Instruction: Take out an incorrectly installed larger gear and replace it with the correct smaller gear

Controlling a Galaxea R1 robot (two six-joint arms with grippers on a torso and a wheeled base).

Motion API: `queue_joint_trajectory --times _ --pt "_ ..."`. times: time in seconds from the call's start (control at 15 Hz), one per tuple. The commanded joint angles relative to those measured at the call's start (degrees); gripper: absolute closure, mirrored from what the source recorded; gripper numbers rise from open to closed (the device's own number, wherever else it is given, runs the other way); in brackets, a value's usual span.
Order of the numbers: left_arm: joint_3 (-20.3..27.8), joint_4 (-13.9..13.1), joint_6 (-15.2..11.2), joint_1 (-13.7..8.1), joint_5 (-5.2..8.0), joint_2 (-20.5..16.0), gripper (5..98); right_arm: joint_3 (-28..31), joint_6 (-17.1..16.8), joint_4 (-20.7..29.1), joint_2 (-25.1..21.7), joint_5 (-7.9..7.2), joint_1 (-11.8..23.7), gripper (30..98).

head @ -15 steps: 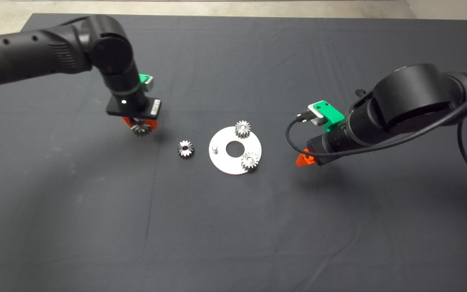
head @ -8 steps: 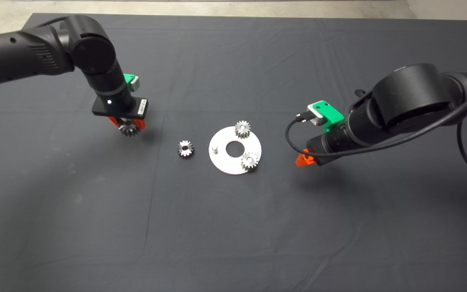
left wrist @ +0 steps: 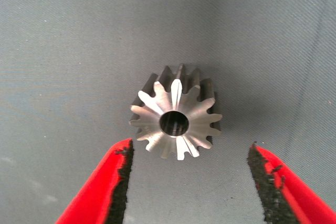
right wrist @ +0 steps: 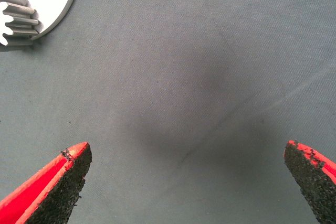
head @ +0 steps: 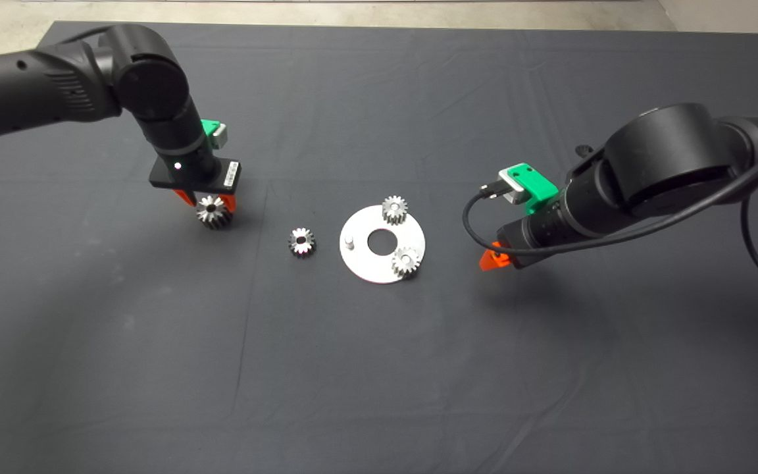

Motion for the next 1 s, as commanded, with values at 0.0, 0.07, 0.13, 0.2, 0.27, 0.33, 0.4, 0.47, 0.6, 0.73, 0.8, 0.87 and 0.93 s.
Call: queue_joint_trajectory --times 0.0,0.07,0.13,0.2,0.27,0.33,0.4,0.47,0.6,0.73,0.8,0.87,0.93 --pt "2.2 -0.6 0.25 -0.97 0.76 0.35 49.1 -0.03 0.3 0.58 0.25 -6.51 1.2 31.5" --pt "2.44 -1.15 0.08 -0.97 0.76 0.53 49.1 -0.3 0.3 0.58 0.25 -6.44 1.2 31.5" --pt "2.53 -2.37 -0.1 -0.97 0.72 1.01 49.1 -0.6 0.3 0.58 0.34 -6.47 1.2 31.6" --pt "2.53 -3.85 -0.28 -1.05 0.67 1.87 49.1 -0.65 0.3 0.58 0.34 -6.44 1.2 31.5" --pt "2.88 -5.65 -0.54 -1.05 0.58 3.06 49.1 -0.83 0.3 0.58 0.34 -6.44 1.2 31.5" --pt "4.22 -7.23 -1.01 -1.02 0.5 4.29 49.1 -0.79 0.3 0.58 0.34 -6.49 1.2 31.5" --pt "5.57 -8.63 -2.43 -0.97 0.41 5.39 49.1 -0.74 0.3 0.58 0.34 -6.44 1.11 31.5" --pt "6.83 -9.7 -3.78 -0.97 0.4 6.41 49.1 -0.74 0.3 0.58 0.34 -6.52 1.02 31.5" --pt "9.24 -10.33 -6.22 -0.97 0.41 7.59 49.1 -0.65 0.3 0.58 0.34 -6.44 1.02 31.6" --pt "10.56 -10.42 -7.99 -0.97 0.32 7.74 49.1 -0.54 0.3 0.58 0.31 -6.44 1.02 31.5" --pt "10.97 -10.33 -8.88 -0.97 0.23 7.65 49.1 -0.38 0.3 0.57 0.25 -6.52 1.02 31.5" --pt "10.99 -10.33 -9.41 -0.72 0.14 7.65 49.1 -0.21 0.3 0.58 0.16 -6.52 1.02 31.5" --pt "10.97 -10.17 -9.41 -0.19 0.14 7.65 49.1 -0.21 0.3 0.58 0.16 -6.61 1.11 31.6"
